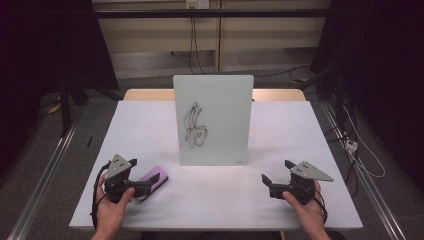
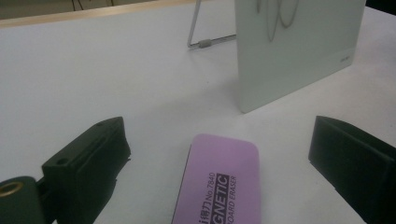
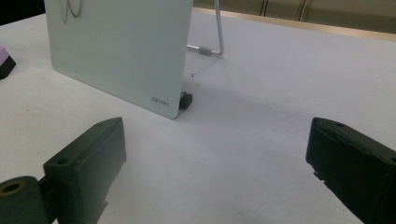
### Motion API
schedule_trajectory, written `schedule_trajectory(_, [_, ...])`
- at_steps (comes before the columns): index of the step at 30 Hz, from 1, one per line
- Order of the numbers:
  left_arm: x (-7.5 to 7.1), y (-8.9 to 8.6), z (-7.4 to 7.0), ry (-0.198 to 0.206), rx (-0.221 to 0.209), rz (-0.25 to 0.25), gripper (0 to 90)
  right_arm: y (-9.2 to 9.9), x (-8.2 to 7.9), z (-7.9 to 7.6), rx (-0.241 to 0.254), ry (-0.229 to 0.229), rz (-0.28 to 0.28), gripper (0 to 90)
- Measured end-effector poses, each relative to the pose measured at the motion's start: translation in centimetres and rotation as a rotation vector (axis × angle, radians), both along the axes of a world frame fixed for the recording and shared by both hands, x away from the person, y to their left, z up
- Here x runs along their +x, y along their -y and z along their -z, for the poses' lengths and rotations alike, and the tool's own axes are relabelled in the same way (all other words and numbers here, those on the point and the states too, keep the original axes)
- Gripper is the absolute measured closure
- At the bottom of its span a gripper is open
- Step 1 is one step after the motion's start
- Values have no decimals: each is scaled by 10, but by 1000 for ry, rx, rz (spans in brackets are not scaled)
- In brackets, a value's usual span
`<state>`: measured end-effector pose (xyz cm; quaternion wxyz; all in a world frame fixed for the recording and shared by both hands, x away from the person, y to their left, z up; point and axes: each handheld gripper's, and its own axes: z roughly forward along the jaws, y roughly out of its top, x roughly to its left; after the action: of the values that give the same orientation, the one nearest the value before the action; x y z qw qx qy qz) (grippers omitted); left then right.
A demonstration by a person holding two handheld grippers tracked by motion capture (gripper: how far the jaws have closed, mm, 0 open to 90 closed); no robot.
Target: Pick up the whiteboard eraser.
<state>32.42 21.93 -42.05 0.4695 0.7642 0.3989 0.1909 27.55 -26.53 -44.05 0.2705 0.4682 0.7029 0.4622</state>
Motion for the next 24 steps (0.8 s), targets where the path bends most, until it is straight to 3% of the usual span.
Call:
schedule_trajectory(4, [1,-2,-1,-5,-10,-8,51,1,0,0,3,2,1,49])
schedule_trajectory(9, [4,-6,-2,-27,-26,-14,49,2,1,1,14,-39,-8,55])
schedule_trajectory(13, [6,-8,-3,-35,-27,-1,57,3,0,1,10,-22,-7,56])
schedule_trajectory(17, [6,-6,-7,-25,14,37,67,3,0,1,8,-27,-7,58])
schedule_trajectory(24, [9,-9,-10,-67,29,61,77,3,1,1,13,-38,-11,61])
